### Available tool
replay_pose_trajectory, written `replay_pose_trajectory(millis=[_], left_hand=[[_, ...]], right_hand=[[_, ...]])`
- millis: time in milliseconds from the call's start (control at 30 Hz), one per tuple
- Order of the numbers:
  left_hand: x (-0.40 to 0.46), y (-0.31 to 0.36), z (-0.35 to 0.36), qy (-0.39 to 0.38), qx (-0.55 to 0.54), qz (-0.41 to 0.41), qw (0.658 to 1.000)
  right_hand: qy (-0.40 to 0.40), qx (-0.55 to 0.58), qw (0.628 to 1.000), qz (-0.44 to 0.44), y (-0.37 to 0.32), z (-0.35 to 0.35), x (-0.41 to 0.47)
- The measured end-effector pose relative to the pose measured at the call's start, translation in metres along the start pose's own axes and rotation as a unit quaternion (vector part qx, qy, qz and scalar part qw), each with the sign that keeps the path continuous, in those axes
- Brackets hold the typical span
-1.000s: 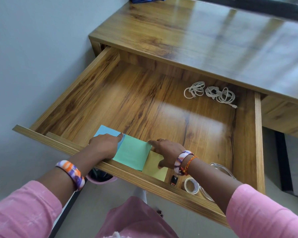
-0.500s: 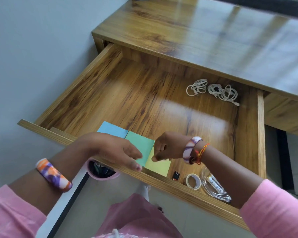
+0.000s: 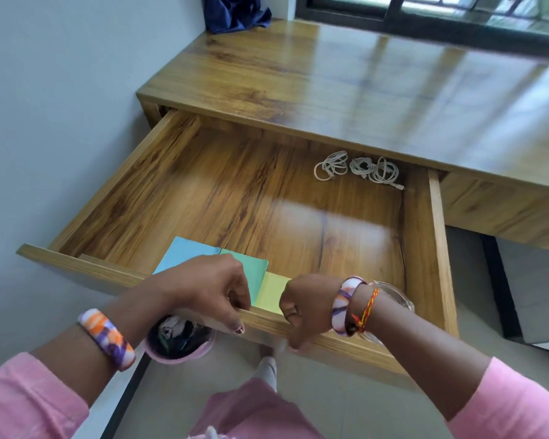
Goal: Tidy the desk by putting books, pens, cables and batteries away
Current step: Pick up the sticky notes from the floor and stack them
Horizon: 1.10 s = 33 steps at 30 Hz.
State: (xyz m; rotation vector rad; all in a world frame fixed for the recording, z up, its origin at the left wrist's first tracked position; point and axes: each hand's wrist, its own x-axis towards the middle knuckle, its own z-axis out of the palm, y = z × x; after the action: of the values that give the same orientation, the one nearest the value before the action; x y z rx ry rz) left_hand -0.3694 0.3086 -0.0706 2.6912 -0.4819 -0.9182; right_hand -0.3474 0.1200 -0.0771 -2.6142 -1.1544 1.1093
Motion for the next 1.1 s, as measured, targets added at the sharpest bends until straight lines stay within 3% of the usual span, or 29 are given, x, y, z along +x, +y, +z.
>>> replay_pose_trajectory(millis=[233, 467, 633, 767, 900, 1100], left_hand=[[0.041, -0.002, -0.03, 0.108, -0.006, -0.028, 0.994], [0.102, -0.003, -0.065, 0.198, 0.047, -0.062, 0.977], [0.144, 0.001, -0.1, 0.28, 0.14, -0.066, 0.948], [0.176, -0.001, -0.129, 0.285, 0.212, -0.087, 0.931], [0.205, -0.007, -0.151, 0.268, 0.218, -0.06, 0.936], [0.23, -0.02, -0.154, 0.371, 0.139, -0.008, 0.918]], right_hand=[[0.197, 0.02, 0.975, 0.096, 0.037, -0.013, -0.007], [0.37, -0.023, 0.913, 0.17, 0.092, -0.017, -0.016], [0.435, -0.101, 0.871, 0.207, 0.133, -0.032, -0.005], [0.462, -0.102, 0.841, 0.261, 0.177, -0.058, 0.007], [0.457, -0.129, 0.837, 0.271, 0.207, -0.084, 0.02], [0.498, -0.137, 0.817, 0.257, 0.235, -0.1, 0.041]])
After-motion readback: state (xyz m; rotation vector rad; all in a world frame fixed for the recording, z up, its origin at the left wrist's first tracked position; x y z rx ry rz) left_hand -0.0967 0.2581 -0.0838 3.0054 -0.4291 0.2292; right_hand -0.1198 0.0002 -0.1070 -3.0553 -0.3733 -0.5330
